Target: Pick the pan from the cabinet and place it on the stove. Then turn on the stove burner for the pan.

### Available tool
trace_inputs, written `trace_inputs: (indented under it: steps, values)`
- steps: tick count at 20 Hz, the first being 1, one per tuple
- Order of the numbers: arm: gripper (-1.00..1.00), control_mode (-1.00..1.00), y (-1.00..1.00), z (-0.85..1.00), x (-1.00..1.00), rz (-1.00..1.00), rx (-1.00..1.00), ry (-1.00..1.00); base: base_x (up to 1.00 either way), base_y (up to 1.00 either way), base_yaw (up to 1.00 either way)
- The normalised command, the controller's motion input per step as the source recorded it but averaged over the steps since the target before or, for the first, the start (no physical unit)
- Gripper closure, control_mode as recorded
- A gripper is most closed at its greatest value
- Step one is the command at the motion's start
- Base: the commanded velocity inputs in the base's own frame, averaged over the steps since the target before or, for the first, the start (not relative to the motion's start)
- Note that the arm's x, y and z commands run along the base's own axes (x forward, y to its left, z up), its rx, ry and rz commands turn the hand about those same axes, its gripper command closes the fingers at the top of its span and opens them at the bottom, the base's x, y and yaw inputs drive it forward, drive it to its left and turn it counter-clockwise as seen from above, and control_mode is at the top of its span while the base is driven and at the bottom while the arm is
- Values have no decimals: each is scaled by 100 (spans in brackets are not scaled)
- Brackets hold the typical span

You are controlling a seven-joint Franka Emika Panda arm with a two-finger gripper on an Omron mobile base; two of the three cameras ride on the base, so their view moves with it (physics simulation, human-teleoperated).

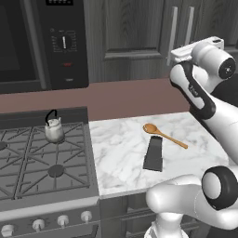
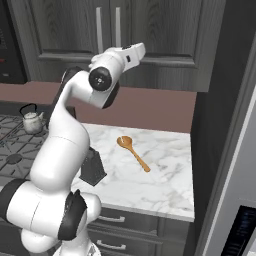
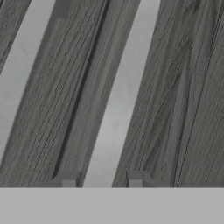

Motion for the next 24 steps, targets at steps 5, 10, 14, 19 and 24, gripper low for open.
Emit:
trace_inputs:
  steps: [5, 10, 14, 19, 24]
  values:
    - [100, -100, 15, 0, 1, 0, -3, 0, 0, 0, 0]
    - [100, -100, 0, 14, 0, 1, -5, 3, 0, 0, 0]
    - [100, -100, 0, 15, 0, 10, -6, 10, 0, 0, 0]
    - [100, -100, -1, 19, -5, 15, -6, 9, 0, 0, 0]
    - [100, -100, -7, 16, -27, 13, -3, 5, 0, 0, 0]
